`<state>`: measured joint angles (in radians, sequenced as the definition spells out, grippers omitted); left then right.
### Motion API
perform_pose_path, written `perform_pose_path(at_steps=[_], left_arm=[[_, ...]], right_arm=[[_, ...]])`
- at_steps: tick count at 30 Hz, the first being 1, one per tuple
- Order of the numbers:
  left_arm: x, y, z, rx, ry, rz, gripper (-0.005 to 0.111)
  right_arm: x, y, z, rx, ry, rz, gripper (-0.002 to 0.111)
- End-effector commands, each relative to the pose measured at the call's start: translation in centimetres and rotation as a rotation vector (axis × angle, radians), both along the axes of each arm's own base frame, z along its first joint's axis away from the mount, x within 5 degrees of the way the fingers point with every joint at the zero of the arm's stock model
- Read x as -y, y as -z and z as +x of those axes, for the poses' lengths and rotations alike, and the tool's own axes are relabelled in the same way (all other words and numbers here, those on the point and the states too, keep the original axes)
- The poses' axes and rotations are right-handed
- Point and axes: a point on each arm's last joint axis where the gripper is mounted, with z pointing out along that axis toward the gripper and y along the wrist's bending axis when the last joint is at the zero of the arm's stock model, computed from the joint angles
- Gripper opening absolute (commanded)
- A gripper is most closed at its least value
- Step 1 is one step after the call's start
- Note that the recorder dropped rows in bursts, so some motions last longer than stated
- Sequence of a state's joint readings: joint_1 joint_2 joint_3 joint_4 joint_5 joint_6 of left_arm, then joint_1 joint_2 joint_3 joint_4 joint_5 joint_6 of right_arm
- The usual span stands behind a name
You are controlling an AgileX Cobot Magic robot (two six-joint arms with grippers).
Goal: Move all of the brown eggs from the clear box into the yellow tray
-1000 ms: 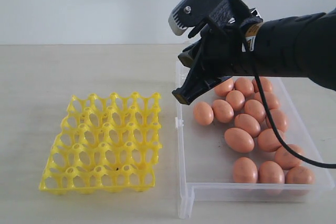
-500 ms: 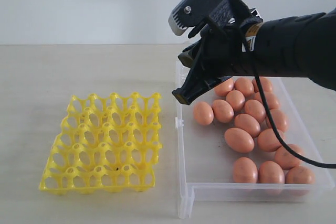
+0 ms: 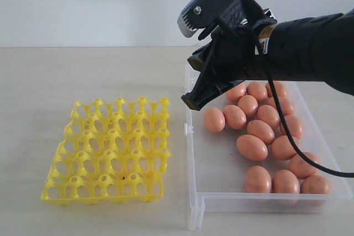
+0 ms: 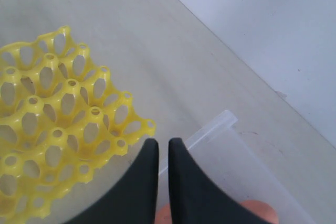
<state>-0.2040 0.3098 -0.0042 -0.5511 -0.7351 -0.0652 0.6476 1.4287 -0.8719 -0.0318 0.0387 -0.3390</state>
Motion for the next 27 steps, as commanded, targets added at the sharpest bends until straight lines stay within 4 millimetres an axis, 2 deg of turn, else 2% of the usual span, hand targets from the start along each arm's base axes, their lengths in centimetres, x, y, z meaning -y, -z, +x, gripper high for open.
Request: perform_pose_path(at_steps=[1, 27], left_arm=[[-0.02, 0.15, -0.02, -0.006, -0.004, 0.004, 0.004], [-0.04, 0.12, -0.04, -0.003, -0.006, 0.004, 0.004]], right_arm=[[0.13, -0.26, -0.16, 0.010, -0.003, 0.000, 0.000], [0.09, -0.35, -0.12, 0.017, -0.002, 0.008, 0.000]])
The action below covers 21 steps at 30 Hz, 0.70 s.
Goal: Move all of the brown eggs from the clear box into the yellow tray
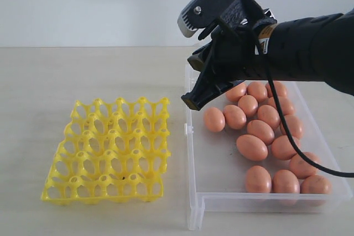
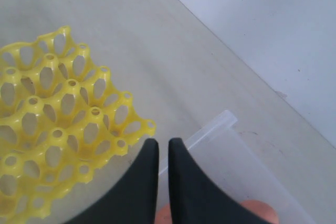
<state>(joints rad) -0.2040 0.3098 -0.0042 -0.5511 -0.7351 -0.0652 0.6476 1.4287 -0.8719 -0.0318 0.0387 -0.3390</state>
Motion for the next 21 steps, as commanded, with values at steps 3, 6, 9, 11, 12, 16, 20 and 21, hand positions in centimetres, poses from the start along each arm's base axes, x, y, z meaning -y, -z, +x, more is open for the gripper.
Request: perform_pose_path(at_steps=[3, 6, 9, 11, 12, 16, 20, 21], left_arm=[[0.0, 0.2, 0.0, -0.007, -0.003, 0.004, 0.004], [0.0, 0.2, 0.0, -0.007, -0.003, 0.004, 0.004], [0.0, 0.2, 0.0, -0.007, -0.003, 0.004, 0.004], [0.0, 0.2, 0.0, -0.007, -0.003, 0.004, 0.004], [0.0, 0.2, 0.0, -0.007, -0.003, 0.004, 0.004], [0.0, 0.2, 0.0, -0.007, -0.003, 0.004, 0.004], [0.0, 0.2, 0.0, -0.007, -0.003, 0.004, 0.004], [0.0, 0.2, 0.0, -0.007, -0.003, 0.004, 0.004]], right_arm=[[0.1, -0.3, -0.1, 0.000, 0.011, 0.025, 0.000], [0.1, -0.4, -0.1, 0.002, 0.016, 0.040, 0.000], [-0.1, -1.0, 0.1, 0.054, 0.016, 0.089, 0.000], [-0.3, -1.5, 0.3, 0.117, 0.015, 0.149, 0.000], [-0.3, -1.6, 0.3, 0.150, 0.012, 0.176, 0.000], [0.5, -1.1, -0.8, 0.395, 0.001, 0.353, 0.000], [4.3, 0.8, -3.2, 0.625, 0.173, 0.605, 0.000], [4.8, 0.8, -3.4, 0.619, 0.209, 0.620, 0.000]])
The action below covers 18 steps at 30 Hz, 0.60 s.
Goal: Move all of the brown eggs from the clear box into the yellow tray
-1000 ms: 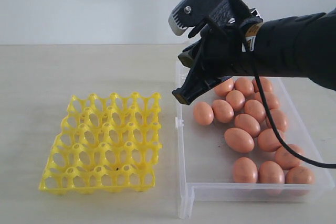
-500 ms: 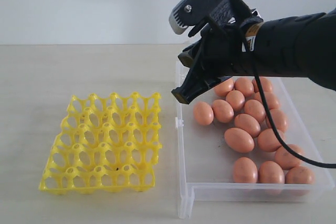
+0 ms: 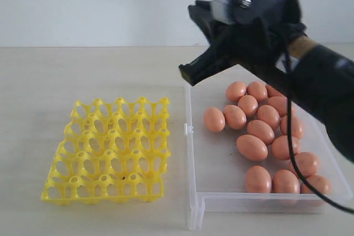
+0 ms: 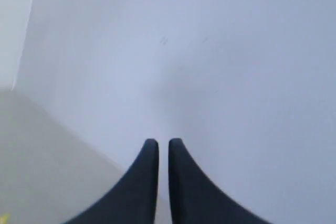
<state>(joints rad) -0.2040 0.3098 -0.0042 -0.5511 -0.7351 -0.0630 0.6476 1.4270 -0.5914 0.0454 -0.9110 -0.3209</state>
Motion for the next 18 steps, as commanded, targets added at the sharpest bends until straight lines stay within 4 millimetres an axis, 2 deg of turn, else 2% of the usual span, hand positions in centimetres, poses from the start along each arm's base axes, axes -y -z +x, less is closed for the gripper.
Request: perform_pose_path(at_steps=[1, 3, 4, 7, 10, 13, 15, 18], left_arm=[[0.0, 0.2, 0.0, -0.006, -0.003, 0.002, 0.004], [0.0, 0.2, 0.0, -0.006, -0.003, 0.002, 0.004], [0.0, 0.2, 0.0, -0.006, -0.003, 0.002, 0.004], [0.0, 0.2, 0.0, -0.006, -0.003, 0.002, 0.004], [0.0, 0.2, 0.0, -0.006, -0.003, 0.002, 0.004], [0.0, 0.2, 0.0, -0.006, -0.003, 0.002, 0.004], [0.0, 0.1, 0.0, -0.002, -0.005, 0.002, 0.004], [0.0, 0.1, 0.0, -0.002, -0.005, 0.002, 0.004]], right_arm=[[3.5, 0.6, -1.6, 0.094, 0.178, 0.196, 0.000], [3.5, 0.5, -1.5, 0.123, 0.199, 0.149, 0.000], [3.0, 0.8, -1.1, 0.080, 0.189, 0.073, 0.000], [1.2, 1.5, 0.9, -0.283, 0.129, -0.172, 0.000], [0.7, 0.9, 3.4, -0.691, 0.051, -0.328, 0.003], [1.1, -0.3, 5.8, -0.970, 0.014, -0.387, 0.015], [1.2, -1.2, 7.4, -1.065, 0.000, -0.406, 0.025], [0.8, -0.8, 9.6, -1.192, 0.009, -0.420, 0.040]])
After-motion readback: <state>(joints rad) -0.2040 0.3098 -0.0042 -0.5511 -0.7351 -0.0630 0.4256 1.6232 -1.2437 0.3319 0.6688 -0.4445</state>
